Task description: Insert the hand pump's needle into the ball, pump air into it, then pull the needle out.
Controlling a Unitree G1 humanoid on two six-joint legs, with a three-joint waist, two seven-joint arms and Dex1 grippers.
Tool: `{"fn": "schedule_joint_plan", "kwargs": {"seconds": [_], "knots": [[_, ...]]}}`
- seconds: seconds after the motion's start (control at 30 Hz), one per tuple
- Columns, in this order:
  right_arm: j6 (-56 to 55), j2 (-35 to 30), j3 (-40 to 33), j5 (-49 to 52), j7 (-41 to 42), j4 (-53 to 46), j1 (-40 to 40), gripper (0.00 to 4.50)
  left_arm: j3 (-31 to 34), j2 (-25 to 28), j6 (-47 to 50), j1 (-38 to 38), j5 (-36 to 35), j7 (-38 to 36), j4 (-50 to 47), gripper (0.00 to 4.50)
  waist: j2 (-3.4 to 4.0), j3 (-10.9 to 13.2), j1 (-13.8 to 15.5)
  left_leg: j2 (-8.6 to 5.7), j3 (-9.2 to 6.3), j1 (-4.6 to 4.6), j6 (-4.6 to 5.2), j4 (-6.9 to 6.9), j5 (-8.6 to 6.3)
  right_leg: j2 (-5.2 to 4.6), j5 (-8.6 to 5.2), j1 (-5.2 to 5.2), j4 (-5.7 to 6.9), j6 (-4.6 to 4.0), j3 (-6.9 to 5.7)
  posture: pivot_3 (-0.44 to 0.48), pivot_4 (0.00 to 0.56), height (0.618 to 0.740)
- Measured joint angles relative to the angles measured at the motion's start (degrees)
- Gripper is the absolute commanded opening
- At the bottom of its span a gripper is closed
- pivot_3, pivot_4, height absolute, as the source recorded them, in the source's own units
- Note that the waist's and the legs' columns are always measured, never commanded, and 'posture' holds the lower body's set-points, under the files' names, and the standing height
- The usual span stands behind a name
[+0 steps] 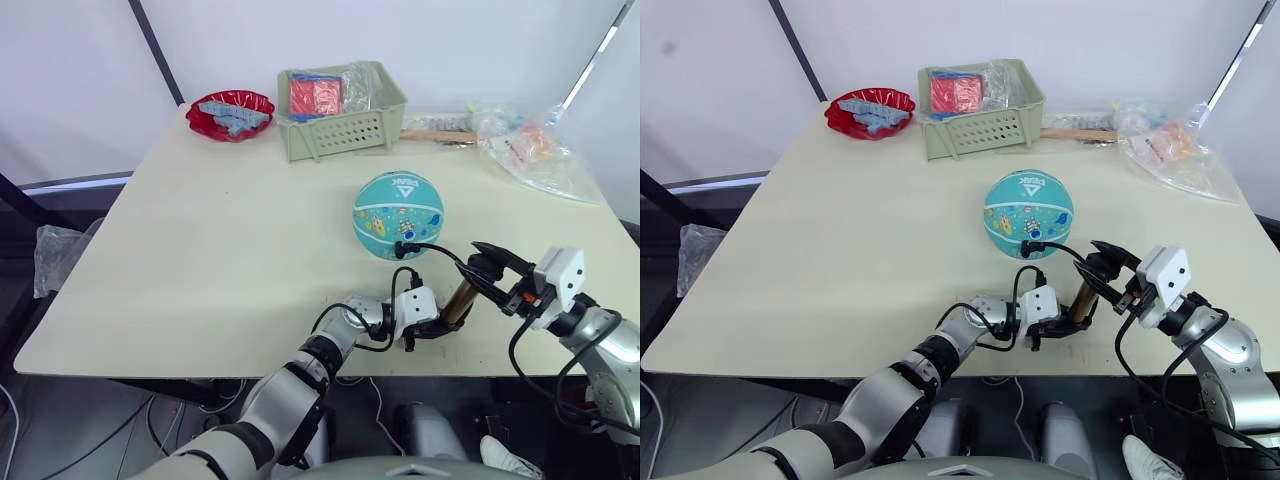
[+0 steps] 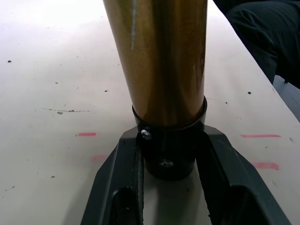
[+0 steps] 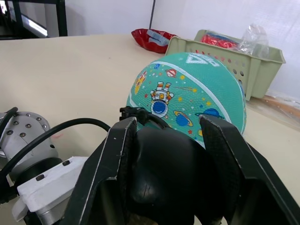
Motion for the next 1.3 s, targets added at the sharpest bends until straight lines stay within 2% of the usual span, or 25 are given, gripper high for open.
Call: {"fn": "schedule_joint_plan", "kwargs": {"seconds": [0.13,0.37,0.53,0.77,0.97,1.0,1.07,1.3], "knots": [[6.37,-5.24,-5.33,7.82,1.15,-2.31,-2.49,1.63,0.0,-0.18,-0.54,-0.05,-0.02,-0.24,-0.08,1.08,0.31,0.24,0.07,-0.07,-0.04,-0.07,0.0,-0.09,0.0,-0.02,-0.01,0.0,-0.17,0.01,-0.05,0.0,0.15,0.74],[15.06,-12.5,-14.9,19.89,1.89,-4.2,-8.03,1.63,-0.05,-0.31,-0.87,-0.11,-0.01,-0.61,-0.05,1.08,0.33,0.37,0.11,-0.11,-0.08,-0.23,0.0,-0.17,0.0,-0.05,0.01,-0.01,-0.43,0.03,-0.13,0.0,0.15,0.74],[18.88,-14.66,-18.54,24.21,0.84,-4.39,-11.47,1.63,-0.1,-0.28,-0.91,-0.22,0.01,-0.6,0.0,1.08,0.31,0.44,0.1,-0.11,-0.11,-0.23,0.01,-0.16,0.0,-0.06,0.01,0.0,-0.42,0.03,-0.16,0.0,0.15,0.74],[20.73,-14.09,-21.18,23.99,-0.65,-7.23,-8.52,1.63,-0.51,-0.39,-0.97,-0.25,0.09,-0.57,0.0,1.08,0.32,0.46,0.26,-0.13,-0.19,-0.33,0.0,-0.16,0.0,-0.1,0.01,-0.02,-0.47,0.03,-0.25,0.0,0.15,0.74],[17.18,-10.41,-18.1,18.07,-1.67,-9.92,-1.68,1.63,-0.55,-0.39,-0.96,-0.2,0.46,-0.22,0.21,1.08,0.13,0.32,0.28,-0.12,-0.3,-0.25,0.0,-0.15,0.0,-0.08,0.0,0.06,-0.44,0.03,-0.35,0.0,0.15,0.74],[15.94,-9.82,-16.67,16.34,-1.63,-9.94,-0.7,1.63,-0.55,-0.39,-0.94,-0.22,0.47,-0.15,0.28,1.08,0.1,0.29,0.25,-0.12,-0.3,-0.22,0.0,-0.16,0.0,-0.08,0.0,0.09,-0.44,0.03,-0.35,0.0,0.15,0.74],[9.92,-5.91,-10.6,9.69,-1.69,-9.06,2.18,1.63,-0.54,-0.15,-0.82,-0.04,0.71,-0.07,0.72,1.08,-0.41,-0.1,0.18,-0.05,-0.41,-0.1,0.0,-0.19,-0.01,0.02,-0.03,0.16,-0.45,0.01,-0.43,0.0,0.15,0.74],[-3.24,0.36,-0.12,-2.28,-1.72,-2.7,5.42,1.63,-0.52,-0.18,-0.54,-0.1,1.05,0.55,1.41,1.08,-0.75,-0.47,0.08,-0.02,-0.48,0.04,-0.01,-0.18,-0.01,0.01,-0.03,0.29,-0.44,0.01,-0.47,0.0,0.15,0.74]]}}
